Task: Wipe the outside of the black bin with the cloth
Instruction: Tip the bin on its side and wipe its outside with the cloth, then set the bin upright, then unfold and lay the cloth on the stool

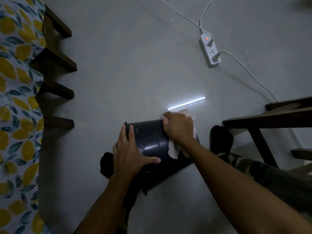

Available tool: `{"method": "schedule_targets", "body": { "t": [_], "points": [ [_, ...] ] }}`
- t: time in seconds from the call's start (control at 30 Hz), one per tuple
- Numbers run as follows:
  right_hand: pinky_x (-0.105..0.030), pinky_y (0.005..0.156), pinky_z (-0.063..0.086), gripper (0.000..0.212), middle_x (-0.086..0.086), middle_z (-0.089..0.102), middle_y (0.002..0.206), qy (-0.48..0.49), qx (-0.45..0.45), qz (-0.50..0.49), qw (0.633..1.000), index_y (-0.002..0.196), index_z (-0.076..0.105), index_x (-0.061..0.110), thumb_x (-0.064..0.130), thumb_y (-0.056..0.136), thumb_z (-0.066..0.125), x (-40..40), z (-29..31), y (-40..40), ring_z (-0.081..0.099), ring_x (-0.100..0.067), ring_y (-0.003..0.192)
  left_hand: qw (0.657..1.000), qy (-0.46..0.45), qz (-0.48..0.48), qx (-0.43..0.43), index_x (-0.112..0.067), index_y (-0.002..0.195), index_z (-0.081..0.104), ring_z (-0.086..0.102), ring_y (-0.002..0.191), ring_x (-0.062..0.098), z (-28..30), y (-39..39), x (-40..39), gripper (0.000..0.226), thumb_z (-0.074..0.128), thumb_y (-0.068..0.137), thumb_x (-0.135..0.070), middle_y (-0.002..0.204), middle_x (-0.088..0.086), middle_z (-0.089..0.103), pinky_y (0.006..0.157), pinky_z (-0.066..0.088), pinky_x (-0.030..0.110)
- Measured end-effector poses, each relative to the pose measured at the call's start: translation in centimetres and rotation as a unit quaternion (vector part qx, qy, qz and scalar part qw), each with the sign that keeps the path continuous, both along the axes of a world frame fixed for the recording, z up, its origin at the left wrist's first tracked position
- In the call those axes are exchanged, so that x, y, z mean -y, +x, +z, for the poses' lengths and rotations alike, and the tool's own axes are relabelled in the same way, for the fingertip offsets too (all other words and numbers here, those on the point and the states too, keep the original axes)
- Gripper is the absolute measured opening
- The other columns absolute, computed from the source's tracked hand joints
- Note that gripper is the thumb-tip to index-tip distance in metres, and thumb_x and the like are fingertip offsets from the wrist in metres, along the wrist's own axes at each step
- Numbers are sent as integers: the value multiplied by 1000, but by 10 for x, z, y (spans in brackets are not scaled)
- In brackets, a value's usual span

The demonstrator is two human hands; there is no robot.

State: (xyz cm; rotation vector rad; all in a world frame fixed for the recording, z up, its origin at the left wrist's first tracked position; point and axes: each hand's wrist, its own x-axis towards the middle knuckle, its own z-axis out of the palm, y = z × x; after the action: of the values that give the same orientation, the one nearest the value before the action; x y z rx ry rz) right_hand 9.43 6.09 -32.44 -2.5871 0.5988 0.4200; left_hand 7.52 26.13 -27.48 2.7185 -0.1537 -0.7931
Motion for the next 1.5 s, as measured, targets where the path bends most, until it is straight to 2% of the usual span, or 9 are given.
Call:
{"method": "schedule_targets", "body": {
  "t": [0.13, 0.27, 0.37, 0.47, 0.73, 0.9, 1.07, 1.3, 1.5],
  "points": [
    [-44, 94, 45, 39, -8, 74, 120, 58, -50, -57, 995, 125, 67, 27, 44, 108, 37, 21, 2, 19, 66, -34, 112, 999, -18, 24, -25, -34, 157, -11, 16, 151, 31, 2, 7, 3, 162, 77, 32, -88, 167, -6, -13, 118, 19, 56],
    [-32, 85, 37, 38, -6, 70, 129, 178, 4, -246, 953, 131, 65, 28, 42, 109, 36, 45, 20, 6, 63, -30, 114, 989, -111, 92, -40, -38, 157, -9, 14, 151, 28, 10, 1, 11, 161, 97, 38, -58, 167, -5, -7, 118, 25, 51],
    [-26, 85, 32, 40, -13, 66, 130, 214, 29, -357, 909, 133, 62, 12, 31, 113, 34, 64, 43, -28, 51, -21, 98, 945, -228, 224, -68, -39, 157, -9, 32, 144, 26, 24, -8, 24, 158, 102, 47, -18, 163, 5, 21, 110, 35, 37],
    [-21, 82, 30, 39, -14, 64, 128, 220, 45, -389, 893, 135, 61, 7, 27, 113, 36, 79, 59, -64, 49, -19, 100, 928, -253, 264, -66, -41, 156, -11, 48, 134, 25, 37, -13, 39, 147, 97, 60, -11, 153, 6, 43, 98, 44, 30],
    [-15, 70, 32, 37, -7, 59, 112, 258, 83, -397, 877, 134, 63, 5, 23, 112, 40, 95, 96, -95, 50, -14, 100, 983, -153, 76, 66, -42, 158, 3, 54, 130, 28, 79, -34, 89, 94, 62, 95, -6, 152, 7, 47, 101, 47, 41],
    [-25, 85, 38, 32, -9, 67, 118, 276, 91, -368, 883, 127, 67, 13, 25, 110, 43, 100, 105, -93, 61, -23, 108, 997, -59, -41, 28, -37, 160, 7, 53, 128, 30, 70, -50, 94, 90, 46, 92, 7, 149, 8, 50, 101, 41, 39],
    [-15, 65, 39, 34, -2, 64, 113, 303, 76, -363, 878, 132, 66, 17, 28, 111, 41, 94, 113, -95, 58, -17, 96, 997, -33, -69, 5, -30, 160, 20, 60, 117, 33, 54, -71, 98, 79, 42, 94, 8, 143, 10, 56, 91, 46, 42],
    [-21, 72, 46, 33, -3, 69, 112, 329, 83, -354, 871, 127, 68, 16, 29, 110, 43, 73, 130, -105, 63, -13, 93, 991, -63, -112, -36, -32, 150, 33, 58, 123, 31, 52, -84, 93, 75, 46, 88, 7, 142, 5, 55, 93, 51, 43],
    [-41, 100, 56, 31, 0, 74, 116, 363, 90, -345, 861, 122, 72, 26, 37, 106, 47, 56, 170, -118, 69, -19, 105, 978, -165, -109, -68, -41, 132, 38, 61, 115, 24, 110, -81, 105, 53, 63, 86, -48, 128, -4, 58, 91, 52, 43]
  ]
}}
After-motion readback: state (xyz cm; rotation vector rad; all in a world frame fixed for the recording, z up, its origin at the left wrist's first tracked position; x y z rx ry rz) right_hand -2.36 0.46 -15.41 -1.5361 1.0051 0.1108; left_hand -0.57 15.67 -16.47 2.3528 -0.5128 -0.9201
